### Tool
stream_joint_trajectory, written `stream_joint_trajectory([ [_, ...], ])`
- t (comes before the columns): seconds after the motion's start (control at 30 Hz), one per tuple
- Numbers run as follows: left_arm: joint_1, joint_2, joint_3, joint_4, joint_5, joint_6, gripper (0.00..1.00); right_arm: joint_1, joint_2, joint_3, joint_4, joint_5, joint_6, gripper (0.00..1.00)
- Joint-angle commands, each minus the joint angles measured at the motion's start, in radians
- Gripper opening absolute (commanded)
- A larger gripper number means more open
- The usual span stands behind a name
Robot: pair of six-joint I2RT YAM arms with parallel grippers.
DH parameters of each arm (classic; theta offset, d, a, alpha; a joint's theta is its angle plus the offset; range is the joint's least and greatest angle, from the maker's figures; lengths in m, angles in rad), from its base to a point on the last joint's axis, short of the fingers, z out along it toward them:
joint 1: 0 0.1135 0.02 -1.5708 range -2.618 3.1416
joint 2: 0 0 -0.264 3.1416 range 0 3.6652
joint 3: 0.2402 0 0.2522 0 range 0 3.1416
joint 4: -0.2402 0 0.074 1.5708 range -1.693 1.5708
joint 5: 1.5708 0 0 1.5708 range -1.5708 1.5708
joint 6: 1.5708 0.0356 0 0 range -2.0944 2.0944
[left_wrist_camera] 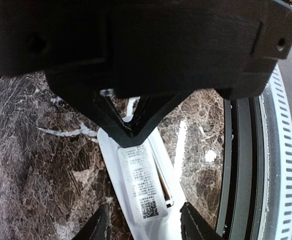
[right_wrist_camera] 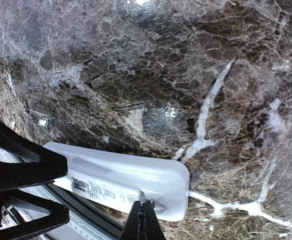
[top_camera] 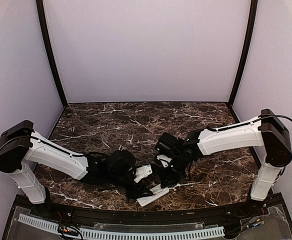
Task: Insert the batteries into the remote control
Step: Pick up the battery cover from the remote control without the battery cover.
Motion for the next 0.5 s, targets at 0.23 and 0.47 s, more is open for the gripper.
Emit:
stream_joint_trajectory([
  [0.23,0.025,0.022,0.006,0.035,0.066,-0.073,0.47,0.012,-0.04,-0.008,0.045,-0.019,-0.063,0.0],
  [0.47,0.027,0.017,-0.003,0.042,0.098,-0.101,0.47,0.007,-0.07,-0.008,0.041,-0.017,-0.076,0.0],
])
